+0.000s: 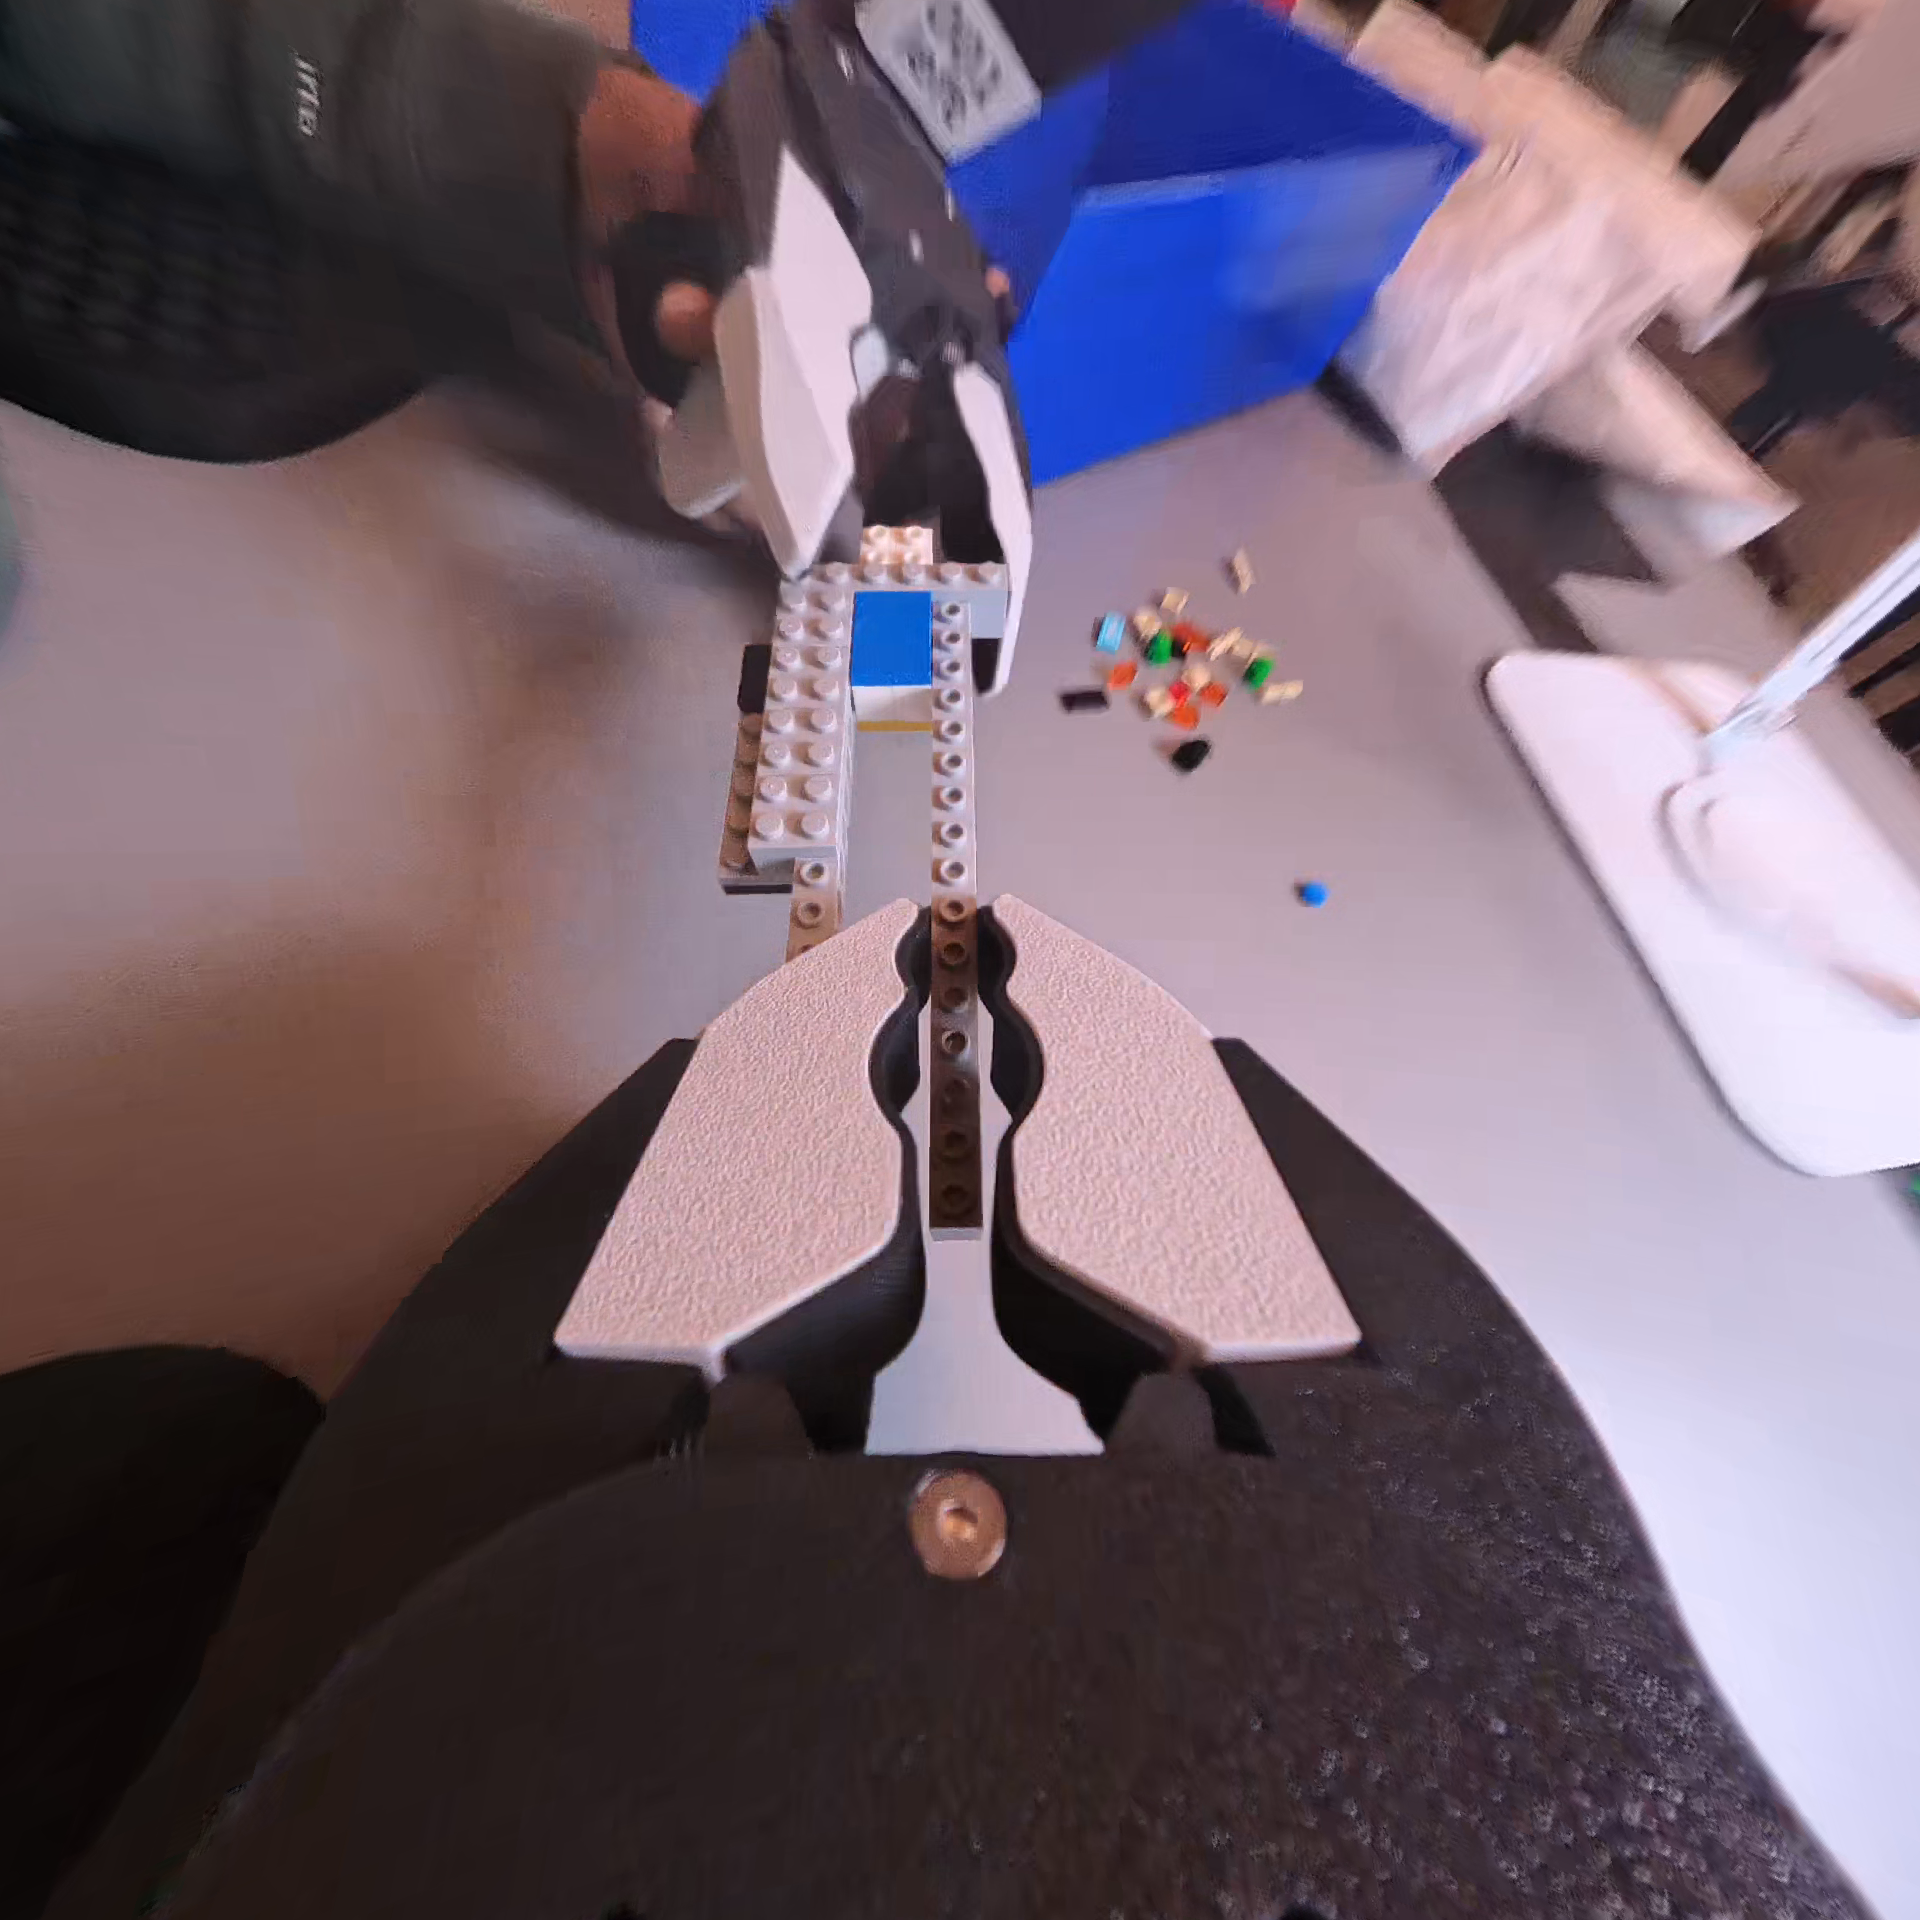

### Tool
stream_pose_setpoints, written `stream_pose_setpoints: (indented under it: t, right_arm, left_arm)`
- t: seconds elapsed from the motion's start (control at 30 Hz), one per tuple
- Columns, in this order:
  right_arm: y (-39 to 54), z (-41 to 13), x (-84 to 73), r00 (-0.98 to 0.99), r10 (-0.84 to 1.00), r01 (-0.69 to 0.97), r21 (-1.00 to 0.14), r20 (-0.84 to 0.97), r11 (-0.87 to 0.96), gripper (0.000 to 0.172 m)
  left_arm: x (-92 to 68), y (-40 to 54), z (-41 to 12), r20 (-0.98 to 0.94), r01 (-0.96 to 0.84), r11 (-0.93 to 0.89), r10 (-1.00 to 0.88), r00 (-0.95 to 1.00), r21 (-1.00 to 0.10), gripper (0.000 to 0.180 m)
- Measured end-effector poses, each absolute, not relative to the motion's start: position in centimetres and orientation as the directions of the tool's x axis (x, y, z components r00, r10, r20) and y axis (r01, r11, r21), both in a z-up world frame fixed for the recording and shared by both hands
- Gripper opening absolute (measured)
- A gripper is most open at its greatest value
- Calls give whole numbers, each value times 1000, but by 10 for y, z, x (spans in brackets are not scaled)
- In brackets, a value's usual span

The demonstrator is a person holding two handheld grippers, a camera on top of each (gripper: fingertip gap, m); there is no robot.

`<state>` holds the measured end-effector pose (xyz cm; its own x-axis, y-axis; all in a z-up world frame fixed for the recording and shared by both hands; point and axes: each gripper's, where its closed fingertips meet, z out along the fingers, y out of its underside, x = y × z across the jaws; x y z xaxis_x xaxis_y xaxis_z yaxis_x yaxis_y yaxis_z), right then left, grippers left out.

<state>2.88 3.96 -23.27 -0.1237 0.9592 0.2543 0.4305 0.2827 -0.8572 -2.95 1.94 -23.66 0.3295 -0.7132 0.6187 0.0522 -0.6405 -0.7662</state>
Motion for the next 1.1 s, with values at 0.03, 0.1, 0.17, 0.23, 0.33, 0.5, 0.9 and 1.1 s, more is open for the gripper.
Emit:
stream_pose_setpoints:
  t: [0.03,0.1,0.17,0.23,0.33,0.5,0.9,1.1]
  right_arm:
    - [39,-228,27,-106,942,409,-849,319,334,8]
    - [36,-221,23,-86,879,376,-802,469,465,8]
    - [30,-220,21,-87,805,363,-734,587,575,8]
    - [28,-220,19,-76,705,362,-639,705,679,8]
    - [27,-220,18,-62,591,365,-533,804,763,8]
    - [26,-221,17,-57,504,353,-455,862,817,9]
    - [19,-213,20,-68,441,318,-399,895,860,10]
    - [19,-215,18,-78,349,345,-303,934,888,10]
  left_arm:
    - [-27,17,-232,650,78,-660,-701,295,-747,57]
    - [-22,15,-231,655,79,-664,-702,280,-744,46]
    - [-19,13,-225,619,74,-626,-736,273,-776,30]
    - [-20,12,-222,576,61,-585,-767,284,-809,20]
    - [-22,9,-227,457,-39,-496,-825,334,-868,19]
    - [-23,8,-230,208,-199,-303,-896,393,-932,19]
    - [-25,7,-229,-137,-372,-23,-907,398,-928,20]
    - [-28,14,-236,-176,-417,-22,-885,431,-909,21]
